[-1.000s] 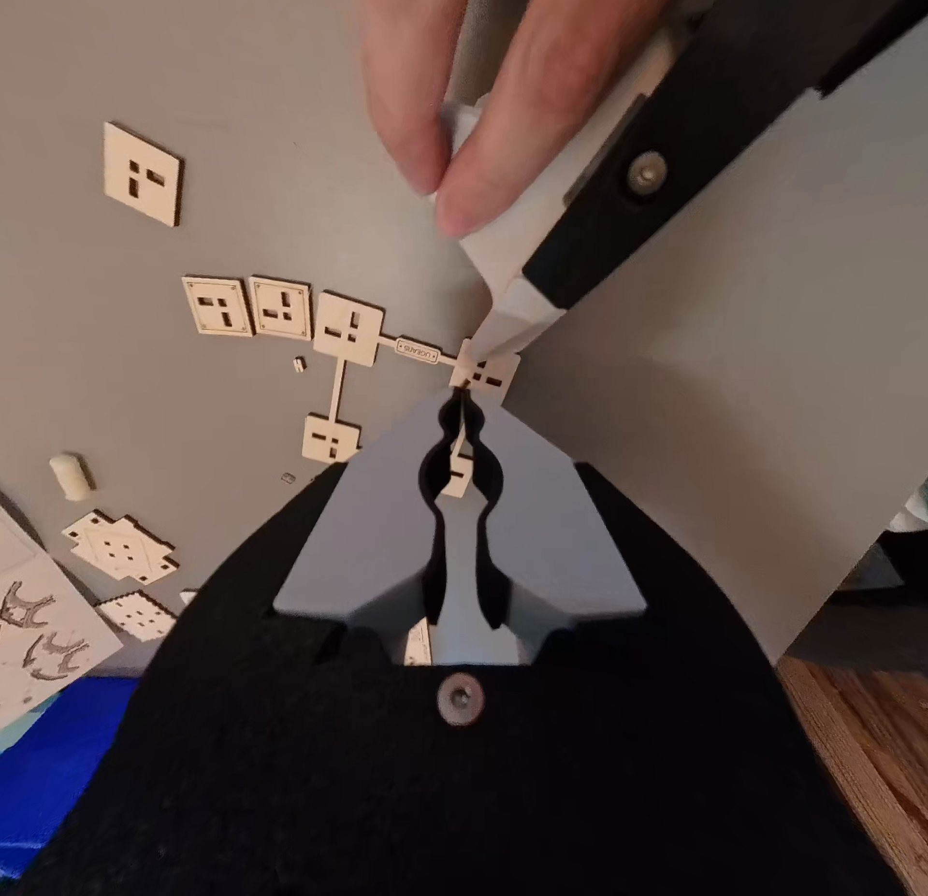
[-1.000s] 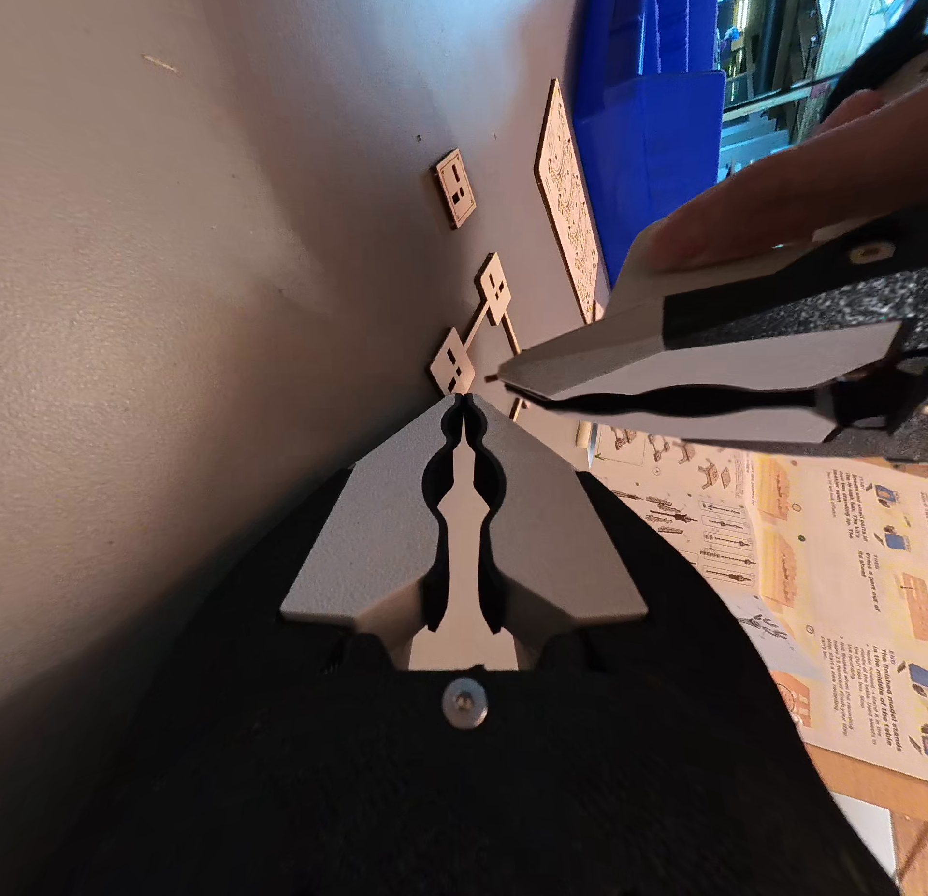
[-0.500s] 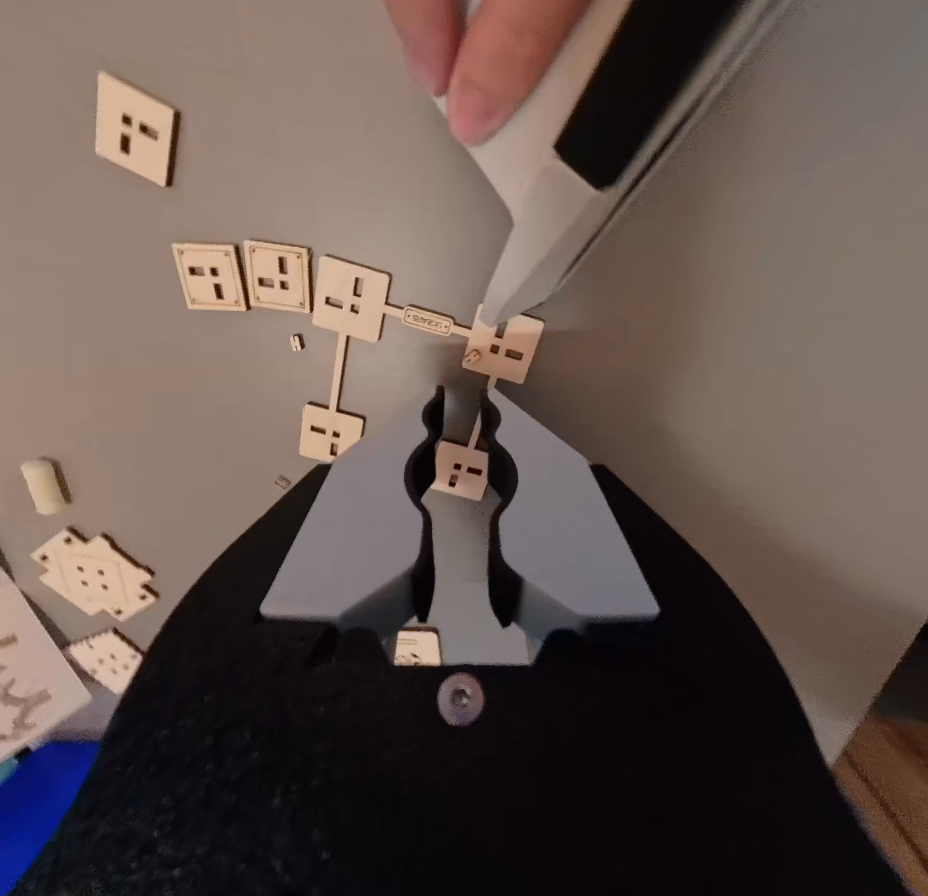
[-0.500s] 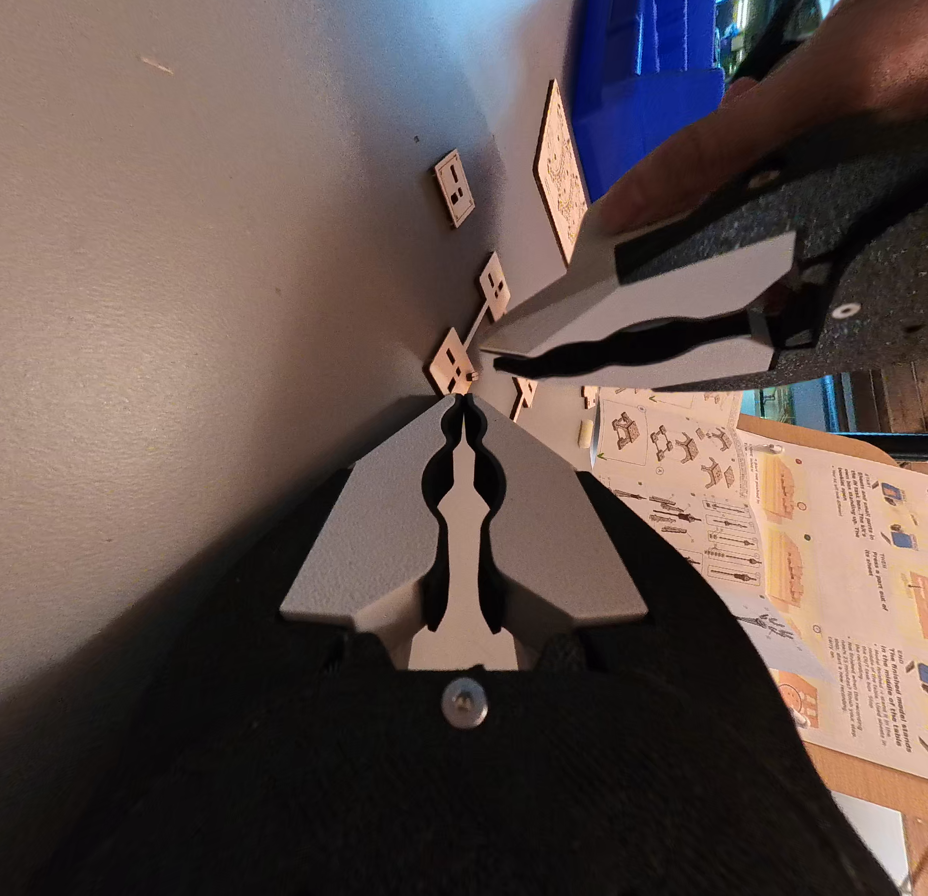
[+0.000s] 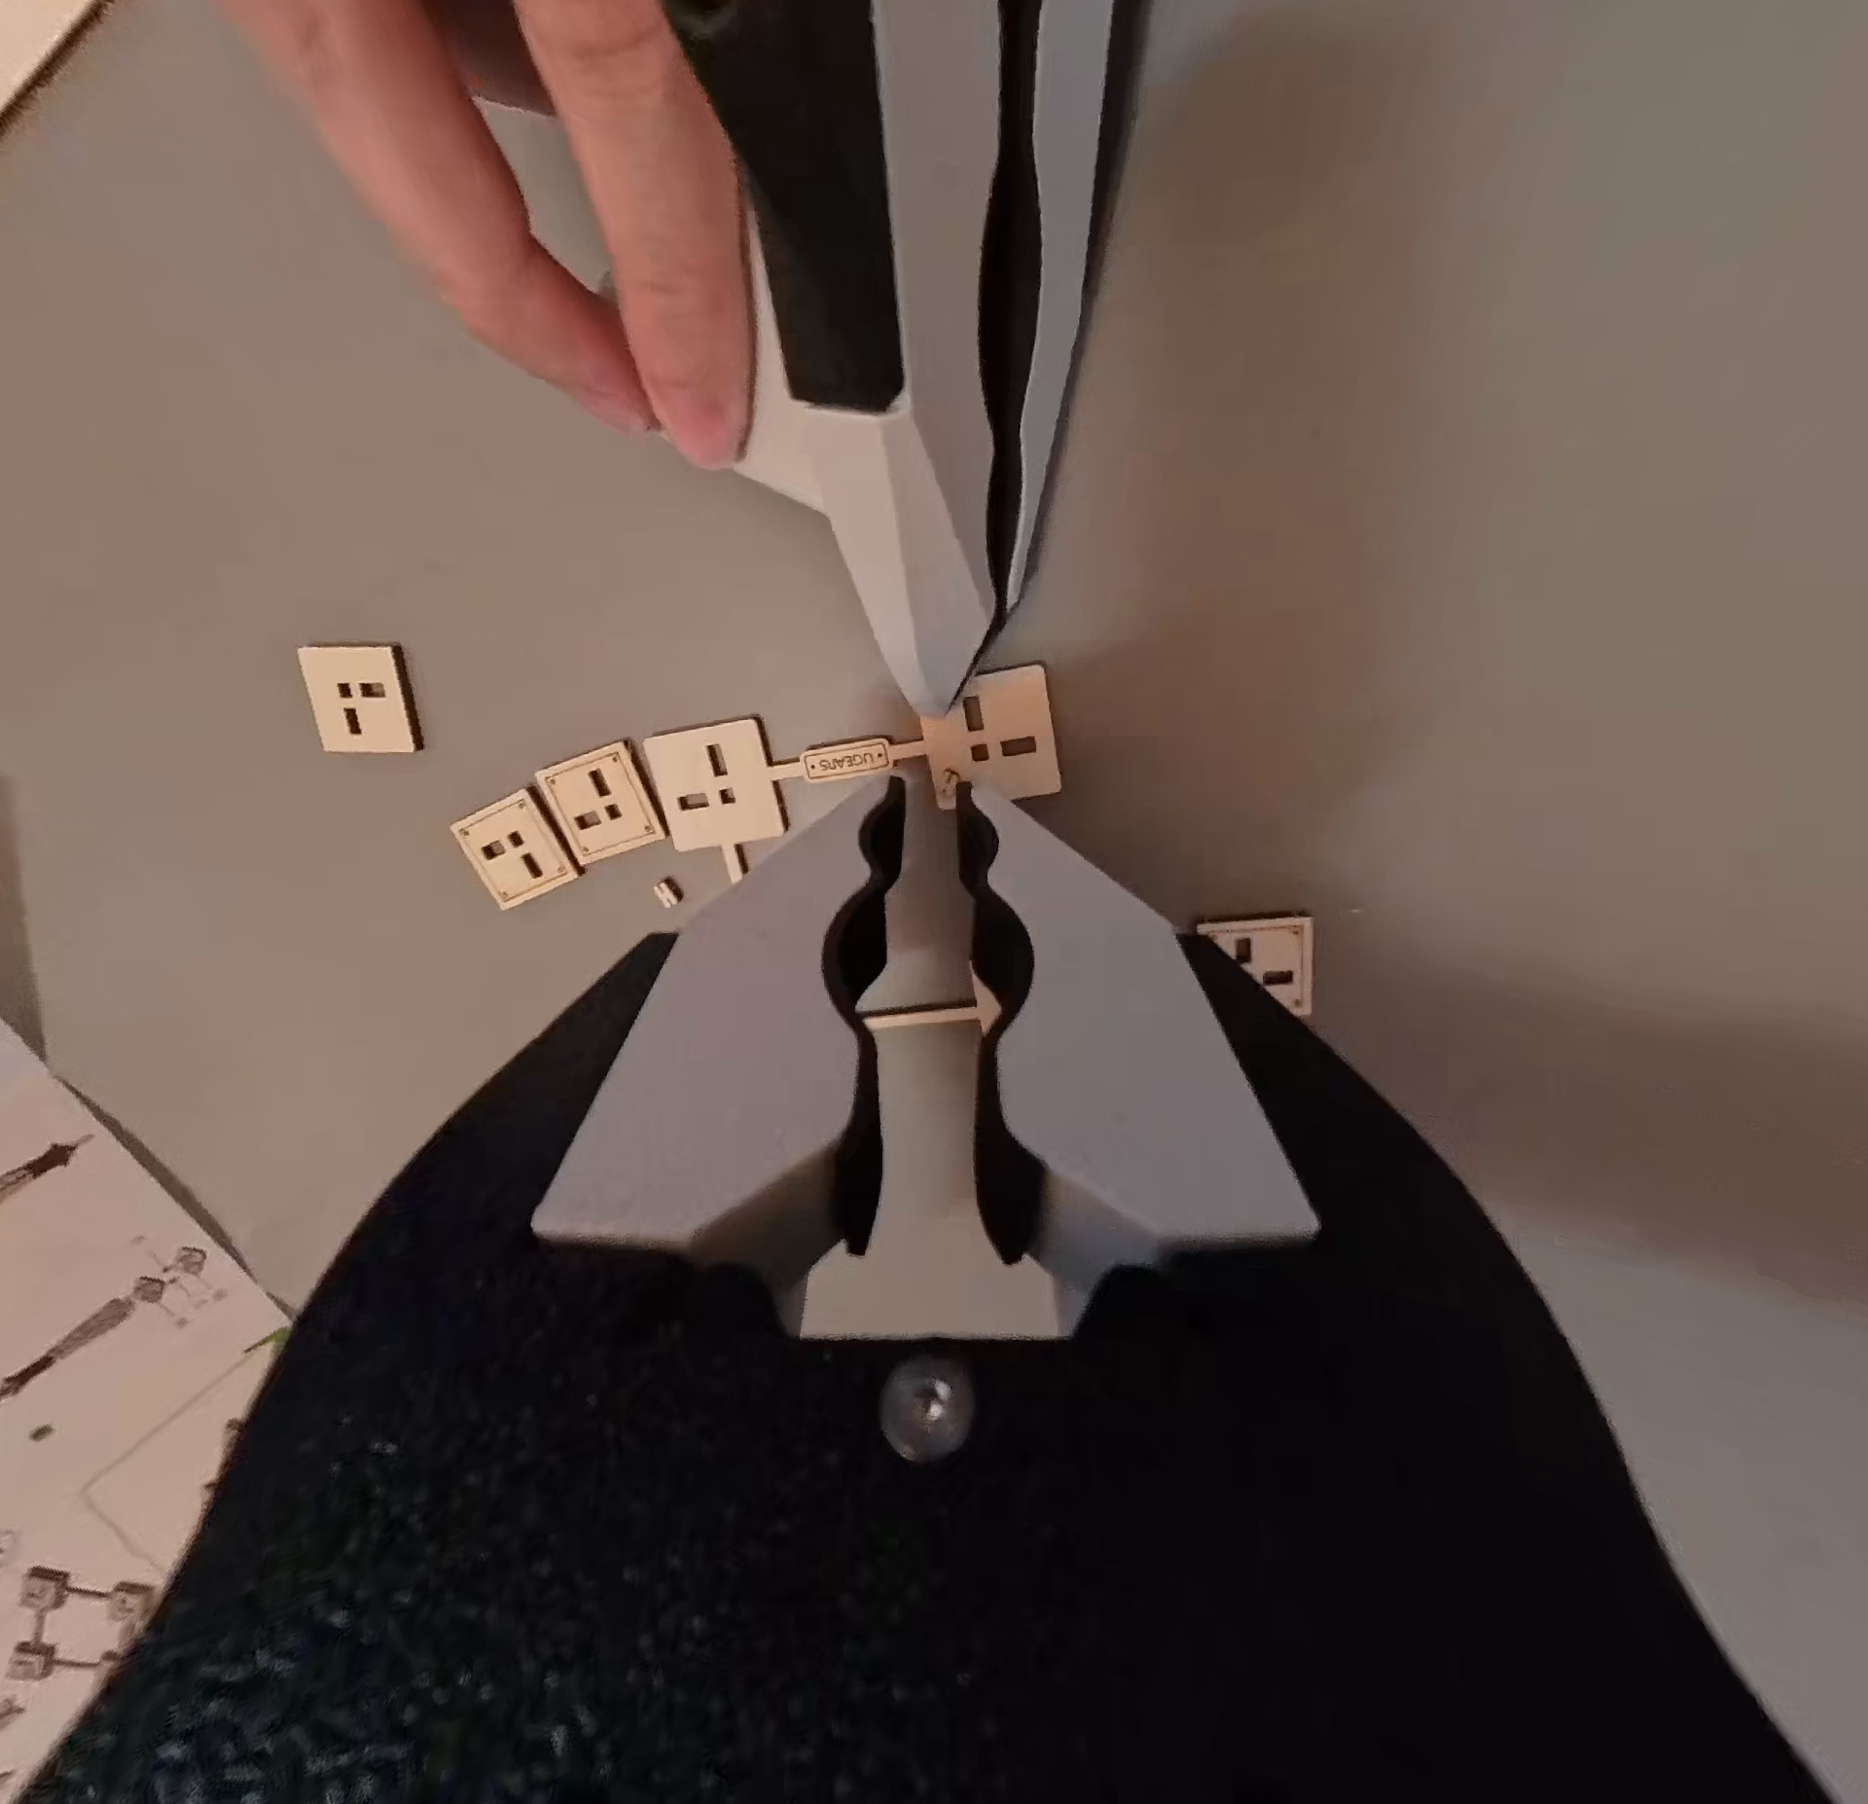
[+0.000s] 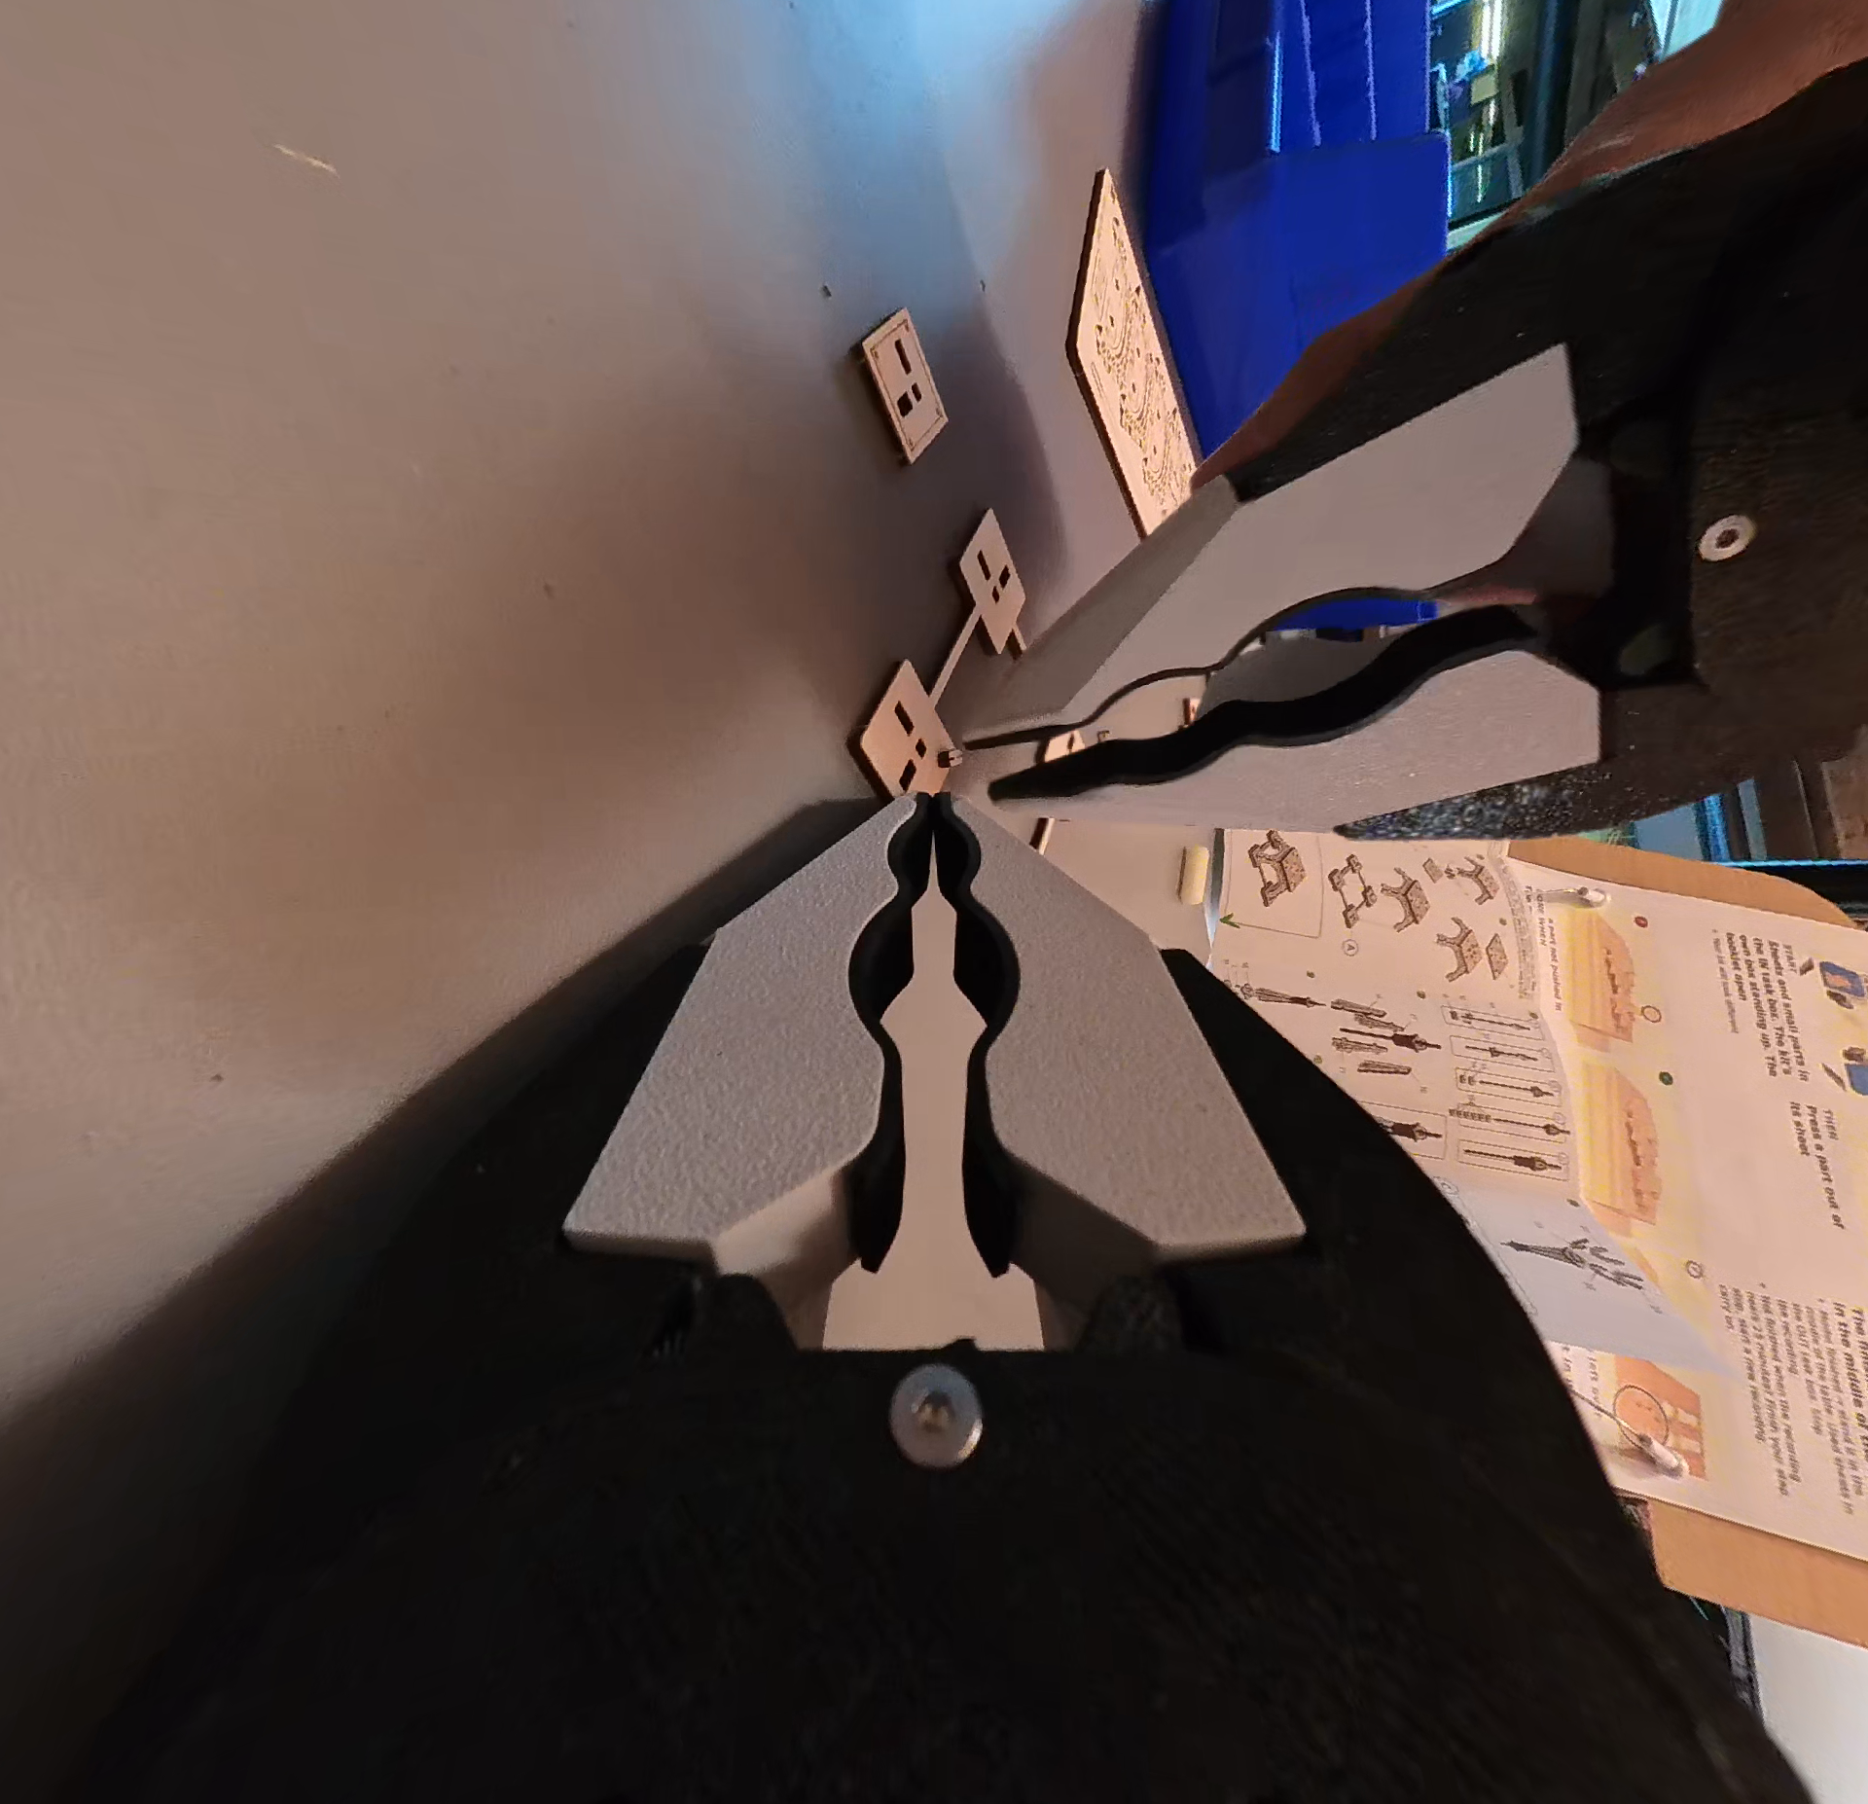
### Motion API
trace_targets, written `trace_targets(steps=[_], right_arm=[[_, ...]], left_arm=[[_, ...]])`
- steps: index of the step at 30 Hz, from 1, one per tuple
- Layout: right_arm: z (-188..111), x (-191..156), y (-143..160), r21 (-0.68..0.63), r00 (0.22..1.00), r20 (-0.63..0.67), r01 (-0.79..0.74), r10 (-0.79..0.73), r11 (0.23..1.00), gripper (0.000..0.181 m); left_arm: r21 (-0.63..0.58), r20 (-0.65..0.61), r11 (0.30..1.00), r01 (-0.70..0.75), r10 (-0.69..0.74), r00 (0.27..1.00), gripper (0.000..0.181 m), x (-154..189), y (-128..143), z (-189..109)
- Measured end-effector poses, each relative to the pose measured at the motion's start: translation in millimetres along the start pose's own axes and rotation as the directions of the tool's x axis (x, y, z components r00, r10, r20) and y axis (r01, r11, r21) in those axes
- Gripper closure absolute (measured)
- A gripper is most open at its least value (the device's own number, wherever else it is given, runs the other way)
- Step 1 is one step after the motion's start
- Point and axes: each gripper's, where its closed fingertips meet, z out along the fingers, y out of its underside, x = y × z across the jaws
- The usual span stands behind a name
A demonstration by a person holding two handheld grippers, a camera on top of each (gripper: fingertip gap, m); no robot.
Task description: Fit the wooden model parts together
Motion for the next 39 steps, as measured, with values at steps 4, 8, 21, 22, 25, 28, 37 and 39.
trace_targets(steps=[4,8,21,22,25,28,37,39], right_arm=[[-1,0,0,0.003,1.000,0.002,-0.009,0.009,1.000,0.181],[-1,-1,1,0.007,1.000,0.004,-0.020,0.020,1.000,0.181],[-41,64,12,0.251,0.740,-0.058,-0.638,0.670,0.728,0.165],[-47,71,14,0.292,0.666,-0.029,-0.708,0.745,0.644,0.160],[-62,88,8,0.419,0.493,0.096,-0.808,0.865,0.414,0.153],[-72,97,-4,0.484,0.405,0.192,-0.832,0.894,0.273,0.159],[-86,105,-14,0.559,0.386,0.215,-0.802,0.897,0.211,0.177],[-85,104,-12,0.549,0.383,0.215,-0.808,0.898,0.213,0.177]], left_arm=[[-0.053,-0.004,0.995,-0.083,0.083,0.997,0.180,2,3,5],[-0.085,-0.005,0.989,-0.118,0.118,0.993,0.181,2,3,5],[-0.235,0.579,0.962,-0.140,0.254,0.775,0.181,-36,-13,-48],[-0.215,0.638,0.969,-0.125,0.236,0.733,0.181,-37,-18,-55],[-0.134,0.779,0.986,-0.095,0.164,0.605,0.181,-38,-38,-73],[-0.141,0.880,0.987,-0.079,0.161,0.447,0.181,-42,-50,-95],[-0.073,0.932,0.994,-0.082,0.097,0.349,0.181,-41,-64,-111],[-0.071,0.932,0.993,-0.099,0.101,0.348,0.181,-41,-68,-111]])
